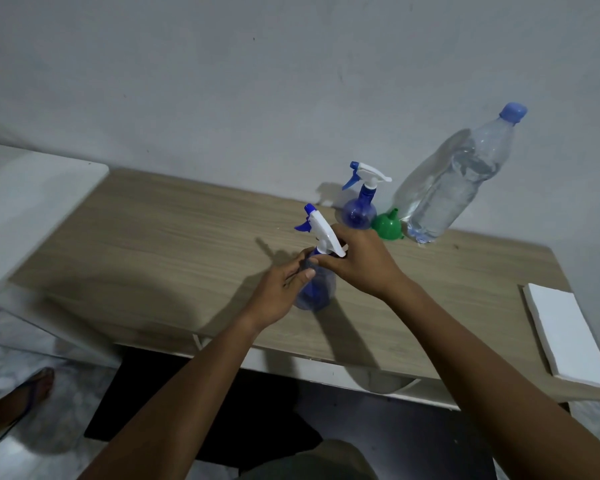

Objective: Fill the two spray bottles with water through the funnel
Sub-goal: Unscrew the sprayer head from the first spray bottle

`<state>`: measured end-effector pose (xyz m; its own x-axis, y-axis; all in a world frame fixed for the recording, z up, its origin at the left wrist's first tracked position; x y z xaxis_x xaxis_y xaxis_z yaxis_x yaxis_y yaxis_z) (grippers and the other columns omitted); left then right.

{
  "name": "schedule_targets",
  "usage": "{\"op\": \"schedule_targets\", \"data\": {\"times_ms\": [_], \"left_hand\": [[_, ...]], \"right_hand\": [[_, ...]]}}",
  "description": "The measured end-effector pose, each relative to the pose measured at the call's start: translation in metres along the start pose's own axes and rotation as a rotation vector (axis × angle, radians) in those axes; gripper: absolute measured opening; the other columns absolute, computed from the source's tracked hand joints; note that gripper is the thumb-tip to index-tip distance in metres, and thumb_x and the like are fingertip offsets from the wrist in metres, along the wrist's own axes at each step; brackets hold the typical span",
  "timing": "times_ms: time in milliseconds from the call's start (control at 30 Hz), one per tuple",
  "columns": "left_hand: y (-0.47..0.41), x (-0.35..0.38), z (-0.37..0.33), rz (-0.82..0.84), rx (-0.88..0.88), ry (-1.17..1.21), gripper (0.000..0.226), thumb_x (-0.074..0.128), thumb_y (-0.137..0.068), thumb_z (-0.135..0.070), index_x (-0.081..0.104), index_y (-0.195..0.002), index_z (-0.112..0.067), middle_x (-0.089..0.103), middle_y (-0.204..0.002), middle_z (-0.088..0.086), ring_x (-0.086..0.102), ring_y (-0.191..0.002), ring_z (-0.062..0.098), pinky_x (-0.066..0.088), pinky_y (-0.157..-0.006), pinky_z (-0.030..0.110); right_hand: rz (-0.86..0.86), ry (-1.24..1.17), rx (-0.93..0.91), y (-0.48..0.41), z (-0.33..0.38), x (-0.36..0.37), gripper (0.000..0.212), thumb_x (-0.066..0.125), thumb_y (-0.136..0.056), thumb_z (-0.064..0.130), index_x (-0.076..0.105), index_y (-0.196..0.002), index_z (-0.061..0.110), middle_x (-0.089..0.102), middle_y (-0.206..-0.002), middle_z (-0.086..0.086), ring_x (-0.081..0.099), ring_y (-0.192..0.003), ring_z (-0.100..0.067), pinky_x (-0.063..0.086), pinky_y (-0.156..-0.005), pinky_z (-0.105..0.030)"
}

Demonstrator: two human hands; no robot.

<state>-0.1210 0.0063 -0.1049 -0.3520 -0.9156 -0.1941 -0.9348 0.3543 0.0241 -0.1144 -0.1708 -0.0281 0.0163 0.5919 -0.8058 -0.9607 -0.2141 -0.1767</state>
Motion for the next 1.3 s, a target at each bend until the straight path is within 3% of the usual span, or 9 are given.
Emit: {"op": "schedule_targets", "data": {"times_ms": [100, 300, 433, 533, 633, 800, 933, 1033, 1300], "left_hand": [[0.001, 0.000, -0.002, -0.005, -0.006, -0.019, 0.046, 0.056, -0.102, -0.019, 0.046, -0.146, -0.026, 0.061, -0.134, -0.016, 0.054, -0.126, -0.006, 0.041, -0.106, 0.015], [0.003, -0.002, -0.005, -0.007, 0.022, -0.117, 0.044, 0.056, -0.101, -0.026, 0.046, -0.139, -0.047, 0.065, -0.129, -0.018, 0.058, -0.124, -0.001, 0.045, -0.108, 0.027], [0.003, -0.005, -0.009, -0.002, 0.057, -0.136, 0.044, 0.058, -0.100, -0.022, 0.052, -0.144, -0.026, 0.065, -0.132, -0.014, 0.058, -0.125, 0.000, 0.044, -0.111, 0.031], [0.004, -0.010, -0.014, 0.004, 0.055, -0.179, 0.044, 0.058, -0.100, -0.020, 0.052, -0.142, -0.029, 0.066, -0.128, -0.016, 0.059, -0.122, -0.003, 0.045, -0.108, 0.026], [0.003, -0.017, -0.014, -0.003, 0.044, -0.245, 0.043, 0.057, -0.100, -0.029, 0.051, -0.142, -0.034, 0.065, -0.130, -0.016, 0.058, -0.124, 0.000, 0.047, -0.108, 0.034], [0.003, -0.029, -0.021, -0.085, 0.013, -0.263, 0.043, 0.064, -0.096, -0.024, 0.053, -0.138, -0.027, 0.063, -0.130, -0.013, 0.055, -0.125, 0.003, 0.046, -0.103, 0.025], [0.003, -0.029, -0.026, -0.101, 0.022, -0.219, 0.054, 0.078, -0.085, -0.018, 0.056, -0.133, -0.029, 0.063, -0.125, -0.021, 0.054, -0.117, -0.015, 0.045, -0.098, 0.014], [-0.002, -0.026, -0.028, -0.103, 0.016, -0.213, 0.061, 0.079, -0.084, -0.018, 0.053, -0.138, -0.031, 0.059, -0.119, -0.031, 0.054, -0.111, -0.020, 0.044, -0.093, 0.005], [-0.006, -0.025, -0.028, -0.122, 0.031, -0.333, 0.044, 0.074, -0.086, -0.028, 0.063, -0.128, -0.034, 0.072, -0.109, -0.023, 0.064, -0.107, -0.007, 0.053, -0.098, 0.030]], "right_hand": [[0.019, -0.072, 0.020, 0.003, -0.001, -0.004, 0.018, 0.082, -0.084, 0.031, 0.073, -0.094, 0.019, 0.069, -0.077, 0.004, 0.059, -0.068, -0.013, 0.042, -0.060, -0.027], [0.123, -0.322, 0.086, 0.010, -0.009, -0.009, 0.026, 0.075, -0.091, 0.012, 0.075, -0.116, 0.018, 0.077, -0.099, 0.010, 0.072, -0.087, 0.000, 0.054, -0.079, -0.019], [-0.039, -0.483, 0.078, 0.003, 0.005, -0.032, 0.022, 0.074, -0.091, 0.007, 0.074, -0.113, 0.012, 0.074, -0.091, 0.007, 0.067, -0.083, 0.004, 0.055, -0.081, -0.018], [-0.217, -0.719, 0.074, -0.011, 0.025, -0.064, 0.017, 0.074, -0.091, 0.008, 0.074, -0.105, 0.018, 0.077, -0.094, -0.013, 0.070, -0.088, -0.020, 0.059, -0.086, -0.039], [-0.385, -0.818, 0.042, -0.027, 0.040, -0.095, 0.017, 0.074, -0.091, 0.008, 0.072, -0.106, 0.018, 0.076, -0.104, -0.012, 0.076, -0.092, -0.033, 0.063, -0.082, -0.040], [-0.425, -0.638, 0.095, -0.054, 0.012, -0.079, 0.026, 0.082, -0.084, 0.013, 0.076, -0.109, 0.017, 0.078, -0.098, -0.004, 0.074, -0.081, -0.021, 0.061, -0.074, -0.033], [-0.175, -0.302, 0.289, -0.056, -0.043, -0.008, 0.037, 0.086, -0.080, 0.023, 0.077, -0.115, 0.016, 0.075, -0.094, 0.005, 0.067, -0.076, -0.005, 0.055, -0.075, -0.025], [-0.062, -0.135, 0.395, -0.047, -0.071, 0.034, 0.028, 0.083, -0.080, 0.028, 0.080, -0.108, 0.025, 0.078, -0.096, 0.007, 0.070, -0.081, -0.011, 0.055, -0.078, -0.031], [-0.015, -0.129, 0.530, -0.042, -0.087, 0.075, 0.032, 0.080, -0.070, 0.040, 0.080, -0.100, 0.029, 0.079, -0.096, 0.000, 0.072, -0.091, -0.022, 0.055, -0.079, -0.033]]}}
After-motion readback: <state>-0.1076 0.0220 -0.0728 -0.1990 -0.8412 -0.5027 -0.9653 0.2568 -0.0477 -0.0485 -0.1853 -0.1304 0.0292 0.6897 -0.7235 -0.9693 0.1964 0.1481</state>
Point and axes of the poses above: each hand's wrist, its own y-axis away from the middle knuckle, its own x-axis out of the palm, z = x × y, the point moved 2 cm from there along -y, towards the middle knuckle
